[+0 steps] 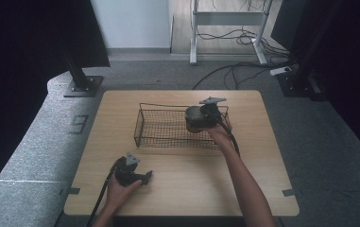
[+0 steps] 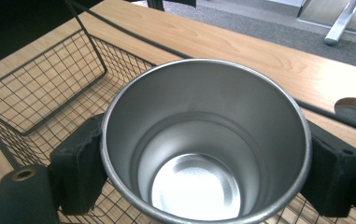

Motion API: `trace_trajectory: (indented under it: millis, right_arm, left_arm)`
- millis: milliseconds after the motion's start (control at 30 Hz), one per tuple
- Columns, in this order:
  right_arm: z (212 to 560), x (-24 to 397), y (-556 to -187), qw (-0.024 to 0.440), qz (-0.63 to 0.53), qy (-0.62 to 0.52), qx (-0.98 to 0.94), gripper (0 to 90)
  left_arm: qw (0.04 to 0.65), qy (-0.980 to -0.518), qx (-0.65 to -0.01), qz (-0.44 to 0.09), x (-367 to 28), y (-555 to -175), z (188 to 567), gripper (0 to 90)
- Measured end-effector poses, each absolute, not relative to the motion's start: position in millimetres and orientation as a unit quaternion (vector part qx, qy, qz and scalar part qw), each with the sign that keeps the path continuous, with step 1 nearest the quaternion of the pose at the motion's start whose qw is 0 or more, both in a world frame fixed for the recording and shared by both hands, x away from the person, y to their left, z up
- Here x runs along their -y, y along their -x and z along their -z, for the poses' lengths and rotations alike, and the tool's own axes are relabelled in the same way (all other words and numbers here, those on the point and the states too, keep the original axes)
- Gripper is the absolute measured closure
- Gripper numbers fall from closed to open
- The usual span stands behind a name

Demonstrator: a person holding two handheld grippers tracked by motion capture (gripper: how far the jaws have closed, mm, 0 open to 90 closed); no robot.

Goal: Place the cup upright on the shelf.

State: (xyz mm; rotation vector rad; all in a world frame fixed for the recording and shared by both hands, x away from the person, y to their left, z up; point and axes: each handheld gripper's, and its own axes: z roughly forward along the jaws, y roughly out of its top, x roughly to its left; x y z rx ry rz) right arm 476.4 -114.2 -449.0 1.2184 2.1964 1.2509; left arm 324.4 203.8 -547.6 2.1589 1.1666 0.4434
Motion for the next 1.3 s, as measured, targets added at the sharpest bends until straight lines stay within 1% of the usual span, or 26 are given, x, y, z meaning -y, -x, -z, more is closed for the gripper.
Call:
trace_trajectory:
  millis: [767,1000,1233,1300]
  right_arm:
    - [475.4,113.7,-479.7,0.151,-0.407,-0.446,-0.782,14.8]
    - [482.0,116.0,-480.2,0.139,-0.398,-0.458,-0.783,14.8]
    - [486.8,116.5,-480.4,0.141,-0.381,-0.463,-0.787,14.7]
    - [489.5,115.8,-480.1,0.148,-0.367,-0.462,-0.794,14.7]
  left_arm:
    - [0.318,-0.821,-0.444,-0.169,-203.8,-324.4,547.6,6.6]
    - [0.318,-0.821,-0.443,-0.168,-203.8,-324.4,547.6,6.7]
    - [0.318,-0.821,-0.444,-0.168,-203.8,-324.4,547.6,6.7]
    - [0.319,-0.821,-0.443,-0.168,-203.8,-324.3,547.6,6.7]
